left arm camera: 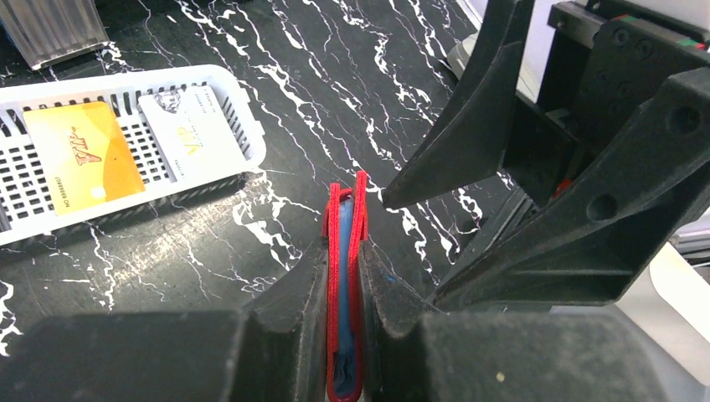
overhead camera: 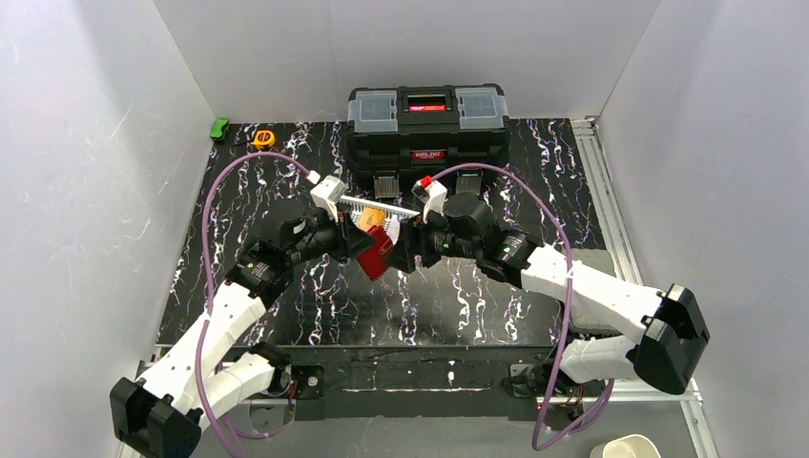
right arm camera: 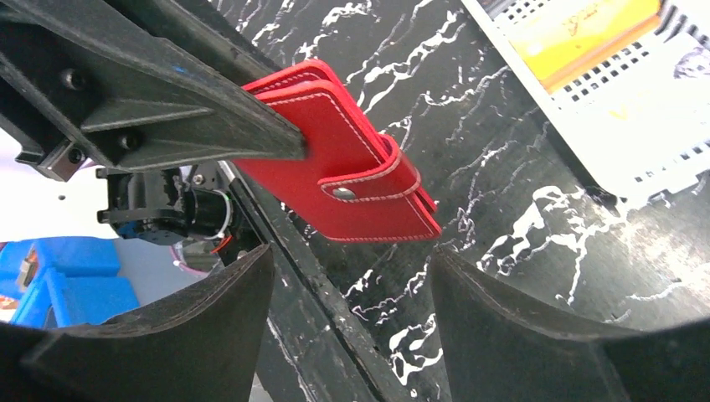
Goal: Put the credit cards into the card holder
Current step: Open the card holder at the center of the board.
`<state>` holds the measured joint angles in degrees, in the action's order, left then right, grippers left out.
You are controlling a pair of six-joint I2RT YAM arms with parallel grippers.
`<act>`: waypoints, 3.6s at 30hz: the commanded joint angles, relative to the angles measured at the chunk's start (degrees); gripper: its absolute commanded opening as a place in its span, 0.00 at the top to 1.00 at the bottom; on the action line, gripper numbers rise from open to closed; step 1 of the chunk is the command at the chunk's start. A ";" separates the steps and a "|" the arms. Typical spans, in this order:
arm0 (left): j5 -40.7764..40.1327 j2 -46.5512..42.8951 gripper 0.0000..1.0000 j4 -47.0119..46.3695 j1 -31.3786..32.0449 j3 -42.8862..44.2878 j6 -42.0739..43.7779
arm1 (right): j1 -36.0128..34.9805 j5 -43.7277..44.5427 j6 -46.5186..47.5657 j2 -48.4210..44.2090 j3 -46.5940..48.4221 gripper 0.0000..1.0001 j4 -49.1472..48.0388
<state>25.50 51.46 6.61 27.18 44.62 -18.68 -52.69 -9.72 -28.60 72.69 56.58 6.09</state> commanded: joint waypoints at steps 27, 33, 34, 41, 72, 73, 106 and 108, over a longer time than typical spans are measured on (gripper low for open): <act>4.39 -1.05 1.00 -5.63 0.95 -2.76 -6.54 | -2.07 5.18 -7.27 5.31 5.33 0.69 -11.12; 2.52 -2.31 1.00 -3.80 0.97 -3.40 -2.48 | -2.07 8.67 -8.15 1.67 1.61 0.99 -12.63; 2.18 -2.30 1.00 -3.66 0.95 -3.40 -2.26 | -2.07 8.75 -8.39 1.23 1.01 0.99 -12.78; -0.69 -2.67 1.00 -1.99 0.95 -2.35 0.29 | -2.48 11.48 -2.29 -3.13 -0.36 0.57 -6.76; 0.55 -2.80 1.00 -2.45 0.96 -1.52 -6.32 | -18.52 42.19 12.11 18.11 23.36 0.41 13.54; 0.66 -2.92 1.00 -2.41 0.95 -1.43 -6.51 | -18.77 43.02 12.45 18.28 23.47 0.42 13.55; 1.36 -1.55 1.00 0.03 0.95 -0.15 -9.76 | -25.03 60.53 27.29 18.01 18.09 0.99 -3.46; 1.15 -1.76 1.00 0.22 0.97 -0.23 -9.50 | -25.38 60.56 28.13 17.09 16.84 0.99 -5.10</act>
<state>21.63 50.33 5.04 27.31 42.76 -26.76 -77.71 47.46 -4.01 93.25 74.78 12.14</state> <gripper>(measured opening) 0.112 0.022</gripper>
